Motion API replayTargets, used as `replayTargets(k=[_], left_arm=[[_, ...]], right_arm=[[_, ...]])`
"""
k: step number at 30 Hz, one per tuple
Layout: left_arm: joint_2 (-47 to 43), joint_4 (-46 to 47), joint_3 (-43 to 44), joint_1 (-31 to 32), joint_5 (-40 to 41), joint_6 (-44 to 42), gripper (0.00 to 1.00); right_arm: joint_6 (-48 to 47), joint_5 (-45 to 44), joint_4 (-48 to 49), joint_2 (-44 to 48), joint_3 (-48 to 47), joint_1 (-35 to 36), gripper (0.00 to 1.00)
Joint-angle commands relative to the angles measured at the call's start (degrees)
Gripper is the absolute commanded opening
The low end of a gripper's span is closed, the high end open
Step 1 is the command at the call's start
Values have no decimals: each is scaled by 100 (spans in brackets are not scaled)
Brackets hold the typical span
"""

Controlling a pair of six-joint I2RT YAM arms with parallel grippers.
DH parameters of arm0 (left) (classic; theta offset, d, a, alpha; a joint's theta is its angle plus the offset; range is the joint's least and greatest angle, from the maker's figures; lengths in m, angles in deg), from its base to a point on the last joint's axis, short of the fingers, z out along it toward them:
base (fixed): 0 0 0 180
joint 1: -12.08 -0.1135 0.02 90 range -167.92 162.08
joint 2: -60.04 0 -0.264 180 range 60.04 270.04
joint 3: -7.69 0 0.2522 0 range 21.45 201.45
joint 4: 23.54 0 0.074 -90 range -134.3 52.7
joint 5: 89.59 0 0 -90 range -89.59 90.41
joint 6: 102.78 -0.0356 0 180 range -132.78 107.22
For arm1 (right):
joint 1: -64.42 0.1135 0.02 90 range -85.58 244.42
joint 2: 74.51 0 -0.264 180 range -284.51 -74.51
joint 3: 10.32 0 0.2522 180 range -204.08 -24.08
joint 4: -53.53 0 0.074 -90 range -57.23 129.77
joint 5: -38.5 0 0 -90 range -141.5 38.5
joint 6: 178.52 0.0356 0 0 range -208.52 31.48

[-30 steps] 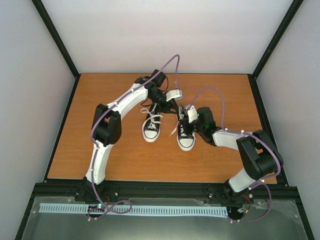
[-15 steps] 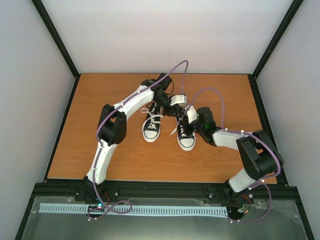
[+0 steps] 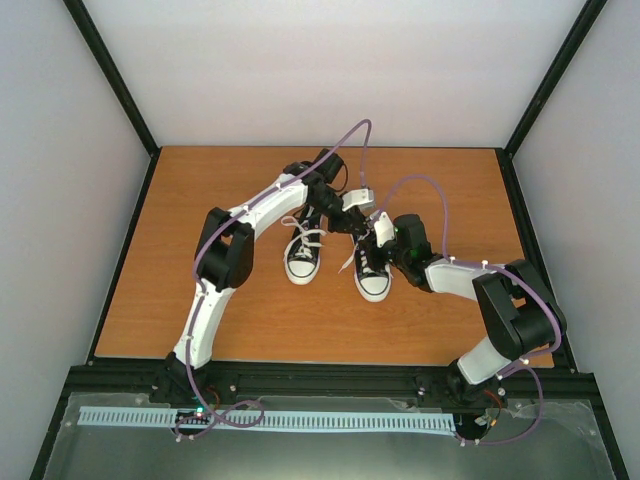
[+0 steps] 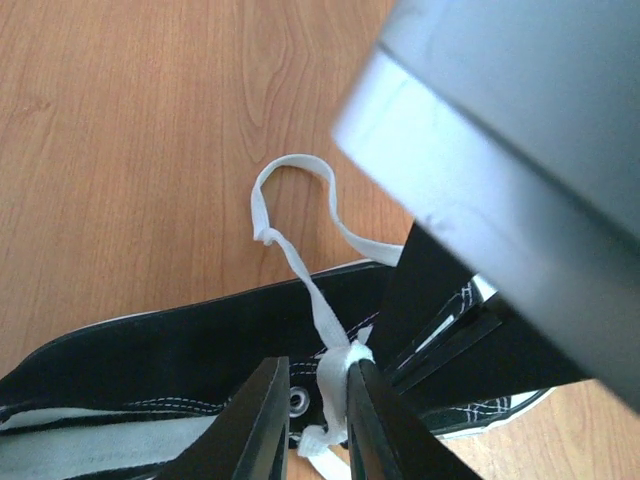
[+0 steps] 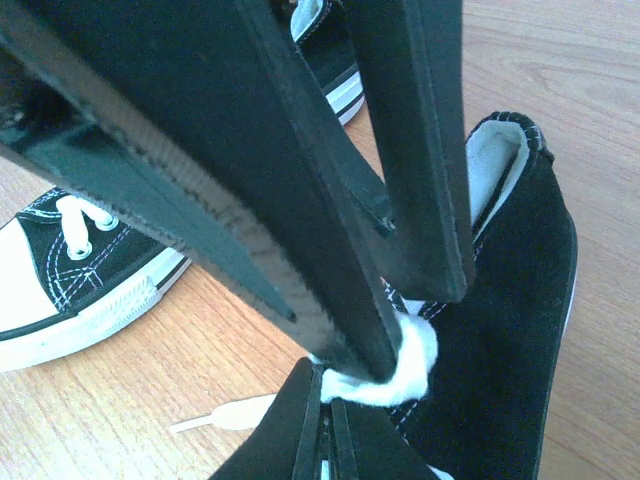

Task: Tie the shoes
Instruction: Wrap the shoelace around the shoelace.

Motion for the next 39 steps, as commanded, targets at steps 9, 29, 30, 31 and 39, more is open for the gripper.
replayTargets(k=[9,29,30,31,39], left_arm=[[-1,-10,20,117,-530,257,9],[-465,400,-596,61,159,1045,1],[-493,450,-664,61,158,1095,1],[-533,491,-730,61,141,1136,1],[-719,721,-945,61,55,1500,1]], right_arm=[[-105,93,-65,51,-117,43,3],[1660,-2001,-3939,2017,-477,-89,46],[1880,-1942,-4017,2087,-359,-116,47],[2036,-1752,-3965,2139,-223,-135,48],[2720,-179,-2725,1500,219,-481,46]])
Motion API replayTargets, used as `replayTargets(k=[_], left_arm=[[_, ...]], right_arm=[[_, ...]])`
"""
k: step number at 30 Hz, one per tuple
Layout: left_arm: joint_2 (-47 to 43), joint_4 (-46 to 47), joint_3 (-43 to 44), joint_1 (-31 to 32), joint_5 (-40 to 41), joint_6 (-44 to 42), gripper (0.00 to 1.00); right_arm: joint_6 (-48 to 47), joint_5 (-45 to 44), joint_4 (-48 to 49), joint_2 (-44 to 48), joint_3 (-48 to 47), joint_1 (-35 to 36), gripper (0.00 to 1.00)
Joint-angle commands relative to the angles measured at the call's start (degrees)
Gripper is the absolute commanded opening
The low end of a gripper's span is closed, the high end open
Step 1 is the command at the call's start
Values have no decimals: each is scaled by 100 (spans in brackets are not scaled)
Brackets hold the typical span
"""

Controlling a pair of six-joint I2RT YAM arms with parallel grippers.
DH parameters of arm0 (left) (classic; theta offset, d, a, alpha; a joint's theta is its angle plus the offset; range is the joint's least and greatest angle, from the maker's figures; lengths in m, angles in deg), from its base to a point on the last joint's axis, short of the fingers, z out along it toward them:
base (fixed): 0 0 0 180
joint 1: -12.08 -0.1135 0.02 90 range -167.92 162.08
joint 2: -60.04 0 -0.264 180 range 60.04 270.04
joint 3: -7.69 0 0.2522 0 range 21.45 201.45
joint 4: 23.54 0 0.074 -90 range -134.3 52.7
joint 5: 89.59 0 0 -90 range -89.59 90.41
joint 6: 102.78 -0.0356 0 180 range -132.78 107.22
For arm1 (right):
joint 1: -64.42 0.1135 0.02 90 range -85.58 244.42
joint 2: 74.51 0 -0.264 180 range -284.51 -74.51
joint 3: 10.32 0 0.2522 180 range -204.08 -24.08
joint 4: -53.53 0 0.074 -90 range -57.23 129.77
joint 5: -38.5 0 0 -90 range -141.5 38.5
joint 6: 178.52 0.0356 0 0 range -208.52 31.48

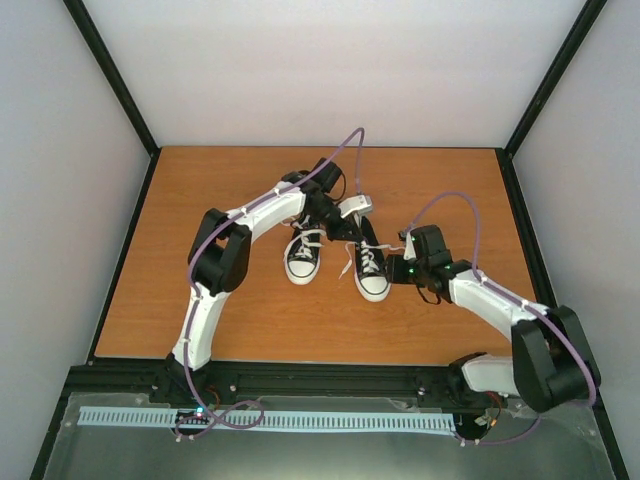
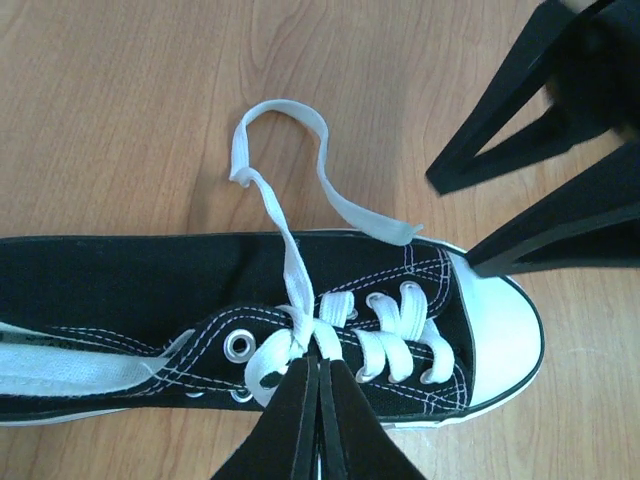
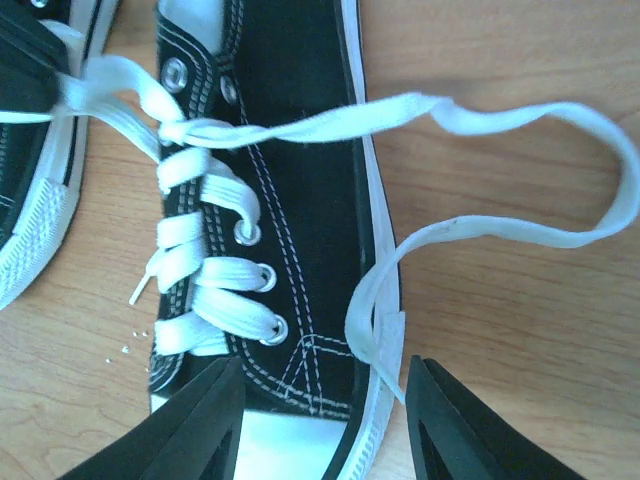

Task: Tie the shoes
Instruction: Wrap the shoelace around the shoelace.

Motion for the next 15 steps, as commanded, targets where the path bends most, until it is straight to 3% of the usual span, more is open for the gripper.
replayTargets(k=[1,11,15], left_arm=[[-315,286,33,-11,-132,388,1],[-96,580,380,11,-632,1436,1],[-49,616,513,11,-700,1669,1]], right_arm=[[474,715,504,-468,-62,-198,44],[710,806,1026,-830,165,-447,29],[782,716,1094,-761,267,-469,16]])
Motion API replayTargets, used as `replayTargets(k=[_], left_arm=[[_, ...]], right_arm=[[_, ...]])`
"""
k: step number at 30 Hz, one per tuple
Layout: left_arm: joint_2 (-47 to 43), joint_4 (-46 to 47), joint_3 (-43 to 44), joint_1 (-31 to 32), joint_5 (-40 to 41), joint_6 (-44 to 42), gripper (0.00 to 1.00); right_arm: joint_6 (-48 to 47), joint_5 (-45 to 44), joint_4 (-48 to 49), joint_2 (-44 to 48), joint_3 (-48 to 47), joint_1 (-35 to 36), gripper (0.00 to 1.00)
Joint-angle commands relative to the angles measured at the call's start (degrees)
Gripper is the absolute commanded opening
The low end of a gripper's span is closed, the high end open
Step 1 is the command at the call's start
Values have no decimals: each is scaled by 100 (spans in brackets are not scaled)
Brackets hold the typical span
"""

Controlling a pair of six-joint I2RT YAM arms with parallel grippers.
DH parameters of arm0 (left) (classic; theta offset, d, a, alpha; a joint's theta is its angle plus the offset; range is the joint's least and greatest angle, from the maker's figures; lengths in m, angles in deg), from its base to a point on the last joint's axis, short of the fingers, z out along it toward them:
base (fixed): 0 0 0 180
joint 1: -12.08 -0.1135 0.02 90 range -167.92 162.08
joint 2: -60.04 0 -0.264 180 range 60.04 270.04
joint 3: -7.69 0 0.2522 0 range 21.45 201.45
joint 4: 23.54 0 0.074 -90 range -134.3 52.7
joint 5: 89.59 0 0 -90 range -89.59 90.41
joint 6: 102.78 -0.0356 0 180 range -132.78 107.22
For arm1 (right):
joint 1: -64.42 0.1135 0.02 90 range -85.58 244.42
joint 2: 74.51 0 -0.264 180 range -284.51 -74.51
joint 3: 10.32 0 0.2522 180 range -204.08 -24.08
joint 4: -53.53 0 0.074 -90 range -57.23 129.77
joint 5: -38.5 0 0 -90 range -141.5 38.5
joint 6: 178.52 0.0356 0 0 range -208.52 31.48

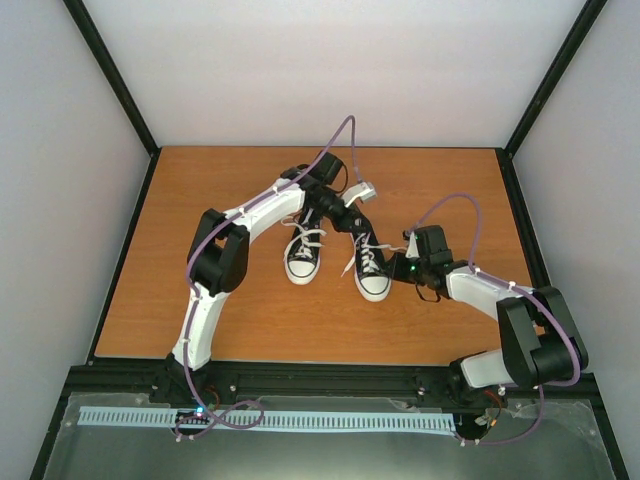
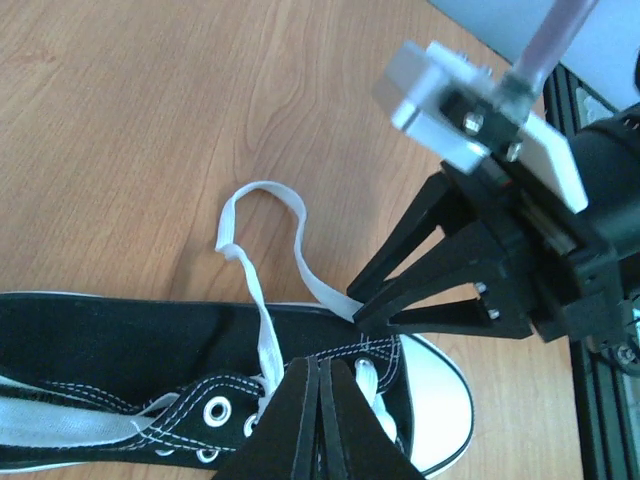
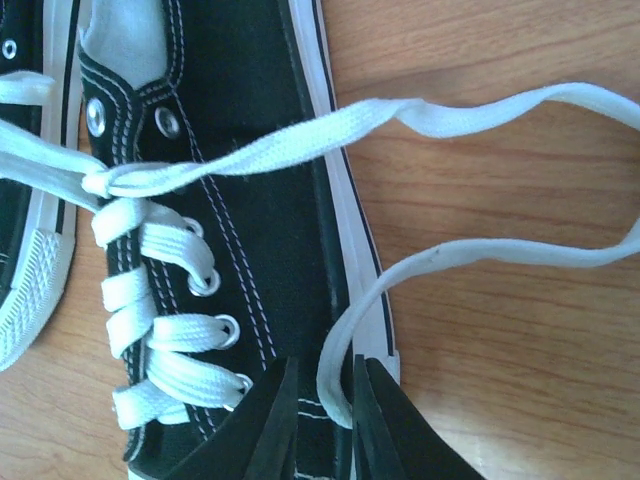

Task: Tie the shoes
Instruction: Wrap the shoelace around the shoelace.

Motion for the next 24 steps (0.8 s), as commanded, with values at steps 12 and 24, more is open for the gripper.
replayTargets(k=[12,24], left_arm=[[82,154,299,56,-177,469,1],[120,-104,524,57,-95,66,1]], right_arm=[[112,39,188,229,114,-238,3],[99,1467,776,-467,-2192,-1002,3]])
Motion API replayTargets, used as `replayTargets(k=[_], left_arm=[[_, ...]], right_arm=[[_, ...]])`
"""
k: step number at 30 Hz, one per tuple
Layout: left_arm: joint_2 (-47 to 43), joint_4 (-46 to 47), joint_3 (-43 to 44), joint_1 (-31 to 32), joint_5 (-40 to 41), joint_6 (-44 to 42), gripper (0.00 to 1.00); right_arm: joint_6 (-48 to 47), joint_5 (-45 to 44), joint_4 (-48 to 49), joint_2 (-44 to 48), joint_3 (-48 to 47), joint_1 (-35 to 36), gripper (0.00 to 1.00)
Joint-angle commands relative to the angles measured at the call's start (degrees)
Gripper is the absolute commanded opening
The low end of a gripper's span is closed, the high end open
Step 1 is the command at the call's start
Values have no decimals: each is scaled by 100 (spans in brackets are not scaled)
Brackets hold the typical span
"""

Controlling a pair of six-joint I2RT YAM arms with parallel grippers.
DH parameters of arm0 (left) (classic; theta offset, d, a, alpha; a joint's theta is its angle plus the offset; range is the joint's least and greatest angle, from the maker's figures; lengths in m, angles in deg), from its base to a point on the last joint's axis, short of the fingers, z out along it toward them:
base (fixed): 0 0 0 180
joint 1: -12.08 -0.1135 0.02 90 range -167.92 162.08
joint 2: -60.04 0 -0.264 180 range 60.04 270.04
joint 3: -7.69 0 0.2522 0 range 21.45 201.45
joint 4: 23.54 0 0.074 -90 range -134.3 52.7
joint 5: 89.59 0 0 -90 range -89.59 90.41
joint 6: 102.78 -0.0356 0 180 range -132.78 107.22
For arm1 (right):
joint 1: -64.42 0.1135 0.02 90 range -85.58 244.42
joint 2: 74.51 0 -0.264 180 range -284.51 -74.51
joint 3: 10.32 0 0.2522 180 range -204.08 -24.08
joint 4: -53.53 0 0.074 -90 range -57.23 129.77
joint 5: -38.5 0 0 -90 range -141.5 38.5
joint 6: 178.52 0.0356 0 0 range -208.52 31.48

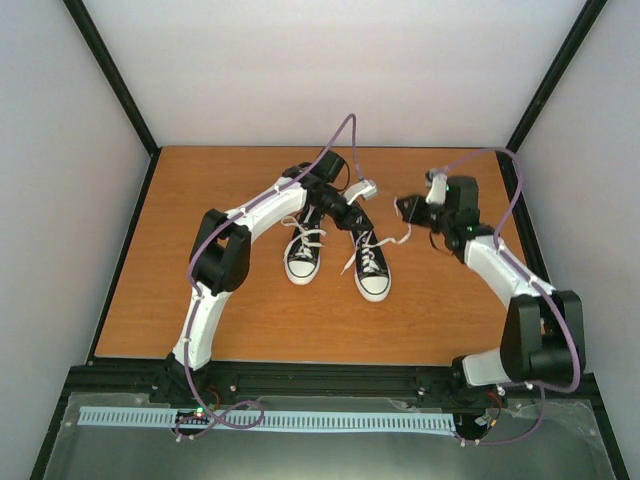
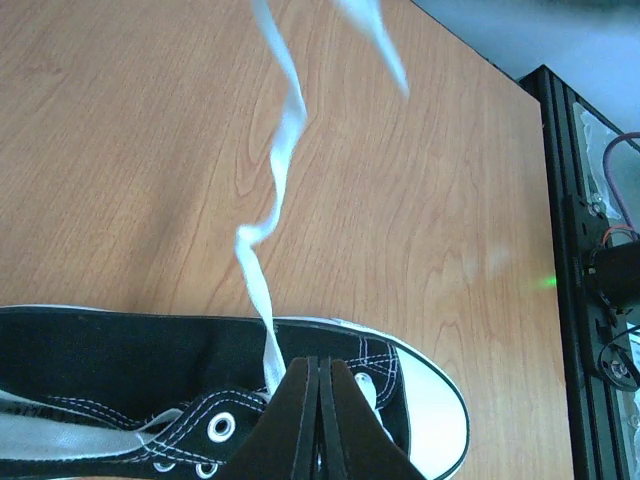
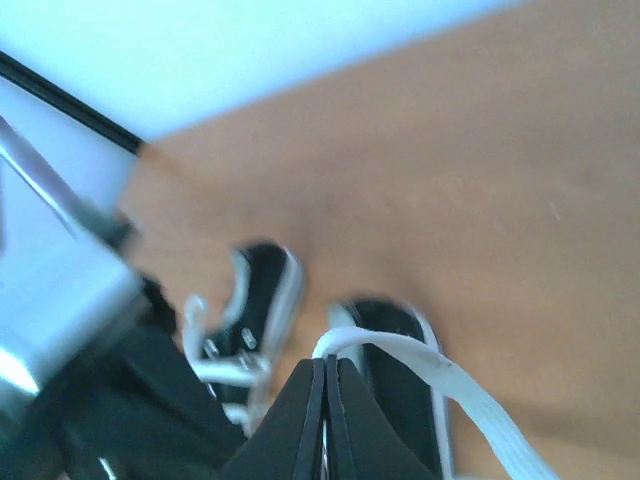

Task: Tie the shoes
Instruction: Wrap the shoelace around the shoelace.

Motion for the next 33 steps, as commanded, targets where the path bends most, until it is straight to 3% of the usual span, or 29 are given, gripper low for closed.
replayTargets(k=[1,6,12,18,23,33], left_arm=[[-5,-83,235,35,-30,-254,1],[-37,-98,223,35,1,-315,1],[-51,-115,189,26,-6,-360,1],[-31,-110,203,24,-30,-363,1],[-22,-110,210,26,2,-356,1],[40,-116,300,-31,0,-306,1]], right_arm=[[466,660,691,-879,-1031,-13,3],[1093,865,1037,-1851,-1810,389,3],[1234,682,1105,-2193,-2055,841,4],[896,410,584,-2078,-2077,832,31],[651,315,413,-1805,-1869,688,35],[-1224,370,-139,-624,-921,415,42]])
